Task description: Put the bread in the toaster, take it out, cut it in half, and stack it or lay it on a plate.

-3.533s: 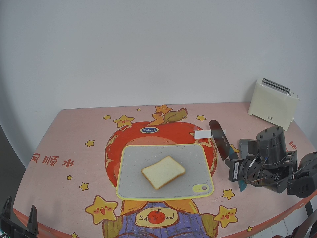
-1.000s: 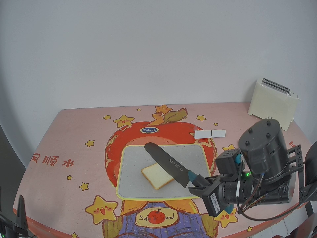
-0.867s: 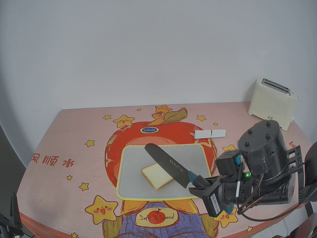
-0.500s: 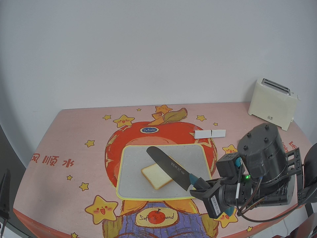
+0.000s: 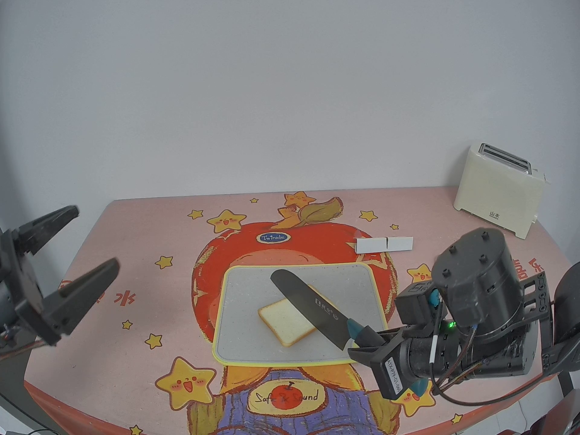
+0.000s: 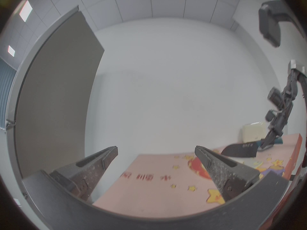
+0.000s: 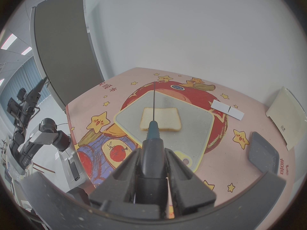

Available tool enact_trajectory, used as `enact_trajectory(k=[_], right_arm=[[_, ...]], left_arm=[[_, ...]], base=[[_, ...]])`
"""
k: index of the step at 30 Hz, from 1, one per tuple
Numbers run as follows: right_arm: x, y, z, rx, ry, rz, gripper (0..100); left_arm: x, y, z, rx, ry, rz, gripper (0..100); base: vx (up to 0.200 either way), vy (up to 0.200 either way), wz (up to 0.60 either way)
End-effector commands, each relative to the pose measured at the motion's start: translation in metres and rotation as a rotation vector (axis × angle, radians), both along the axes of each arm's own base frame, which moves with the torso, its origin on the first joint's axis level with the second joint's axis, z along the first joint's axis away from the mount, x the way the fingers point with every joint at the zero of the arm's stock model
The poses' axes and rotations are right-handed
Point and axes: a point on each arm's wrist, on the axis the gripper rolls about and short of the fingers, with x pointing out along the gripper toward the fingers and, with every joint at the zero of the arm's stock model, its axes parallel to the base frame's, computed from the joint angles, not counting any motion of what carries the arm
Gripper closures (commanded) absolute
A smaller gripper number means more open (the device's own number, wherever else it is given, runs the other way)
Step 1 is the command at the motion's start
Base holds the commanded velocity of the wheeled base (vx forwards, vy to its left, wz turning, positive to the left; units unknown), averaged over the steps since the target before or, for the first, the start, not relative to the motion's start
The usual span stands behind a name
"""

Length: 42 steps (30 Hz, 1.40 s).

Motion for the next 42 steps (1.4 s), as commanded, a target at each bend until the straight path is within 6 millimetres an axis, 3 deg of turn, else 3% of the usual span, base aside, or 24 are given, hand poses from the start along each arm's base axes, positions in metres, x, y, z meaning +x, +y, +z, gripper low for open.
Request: enact_trajectory(k=[1,6,10,15,23,24,28,39,42], right_arm=[[-0.001,0.001,-0.001,-0.005,0.002,0.000,100],[0.000,0.001,0.001,0.004,-0.005,-0.003,100],[0.000,0.002,0.002,0.006,-0.007,-0.003,100],[0.002,0.002,0.001,0.003,-0.004,-0.006,100],[0.004,0.000,0.004,0.006,-0.010,-0.017,100],[0.004,0.001,0.003,0.003,-0.007,-0.017,100],[0.008,0.006,-0.004,-0.016,0.004,-0.016,100],[0.011,0.017,-0.004,-0.034,-0.015,-0.022,100],[0.011,0.017,-0.004,-0.035,-0.016,-0.020,100]], left_arm=[[0.048,-0.032,-0.019,0.035,0.004,-0.081,0],[0.054,-0.037,-0.025,-0.012,-0.012,-0.145,0],[0.061,-0.042,-0.015,-0.070,-0.024,-0.148,0],[0.071,-0.049,-0.028,-0.058,0.044,-0.159,0],[0.089,-0.060,-0.022,-0.064,0.042,-0.164,0],[0.092,-0.066,-0.021,-0.064,0.044,-0.178,100],[0.093,-0.090,-0.030,-0.061,0.091,-0.251,100],[0.108,-0.109,-0.020,-0.063,0.030,-0.264,100],[0.115,-0.113,-0.033,-0.042,0.072,-0.259,100]], base=[[0.000,0.000,0.00],[0.000,0.000,0.00],[0.000,0.000,0.00],[0.000,0.000,0.00],[0.000,0.000,0.00],[0.000,0.000,0.00],[0.000,0.000,0.00],[0.000,0.000,0.00],[0.000,0.000,0.00]])
